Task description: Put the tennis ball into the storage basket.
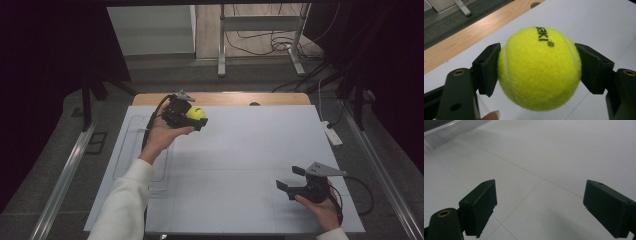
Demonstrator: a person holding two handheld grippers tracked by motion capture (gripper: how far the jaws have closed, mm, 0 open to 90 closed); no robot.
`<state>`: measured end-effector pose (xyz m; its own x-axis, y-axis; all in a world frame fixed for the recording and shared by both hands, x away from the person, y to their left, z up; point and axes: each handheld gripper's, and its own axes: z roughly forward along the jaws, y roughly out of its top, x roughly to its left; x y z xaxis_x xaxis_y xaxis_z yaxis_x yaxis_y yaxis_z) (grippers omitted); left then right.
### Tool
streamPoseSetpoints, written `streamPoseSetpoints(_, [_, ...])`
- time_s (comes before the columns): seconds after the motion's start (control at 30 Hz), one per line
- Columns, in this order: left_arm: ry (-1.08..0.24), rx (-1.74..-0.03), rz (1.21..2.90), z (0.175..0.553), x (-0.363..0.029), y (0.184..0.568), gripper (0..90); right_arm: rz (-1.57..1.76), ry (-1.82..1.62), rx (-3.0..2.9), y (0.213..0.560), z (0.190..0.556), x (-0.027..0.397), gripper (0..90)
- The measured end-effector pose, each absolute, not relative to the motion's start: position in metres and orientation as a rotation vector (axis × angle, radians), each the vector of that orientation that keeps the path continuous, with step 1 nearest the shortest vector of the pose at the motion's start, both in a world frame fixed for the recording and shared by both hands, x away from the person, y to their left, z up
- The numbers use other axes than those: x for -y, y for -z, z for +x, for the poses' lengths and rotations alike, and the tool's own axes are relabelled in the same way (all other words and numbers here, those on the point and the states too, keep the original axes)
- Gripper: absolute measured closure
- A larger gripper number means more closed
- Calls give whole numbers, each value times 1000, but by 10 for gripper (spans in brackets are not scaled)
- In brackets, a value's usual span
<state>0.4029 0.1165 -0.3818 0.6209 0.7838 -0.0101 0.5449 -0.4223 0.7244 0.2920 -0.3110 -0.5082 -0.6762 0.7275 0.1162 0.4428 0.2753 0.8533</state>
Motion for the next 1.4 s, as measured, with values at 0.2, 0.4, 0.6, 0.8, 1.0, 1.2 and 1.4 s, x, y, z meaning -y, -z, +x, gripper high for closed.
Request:
streamPoseSetpoints(0.2, [-445, -1041, 2127, 402, -119, 379, 268, 1072, -1358, -2251, 508, 292, 311, 121])
streamPoseSetpoints(0.4, [-459, -1051, 2116, 402, -123, 377, 268, 1073, -1358, -2250, 508, 292, 311, 121])
streamPoseSetpoints(0.6, [-472, -1056, 2113, 402, -126, 376, 267, 1074, -1358, -2249, 508, 292, 311, 121])
streamPoseSetpoints(0.8, [-480, -1071, 2101, 402, -130, 375, 267, 1074, -1357, -2250, 508, 292, 311, 121])
streamPoseSetpoints(1.0, [-491, -1080, 2096, 402, -134, 374, 268, 1076, -1356, -2250, 508, 292, 311, 122])
streamPoseSetpoints(1.2, [-498, -1096, 2086, 403, -138, 374, 267, 1076, -1356, -2250, 508, 292, 311, 122])
streamPoseSetpoints(1.4, [-504, -1103, 2081, 403, -141, 374, 268, 1074, -1354, -2254, 508, 292, 311, 122])
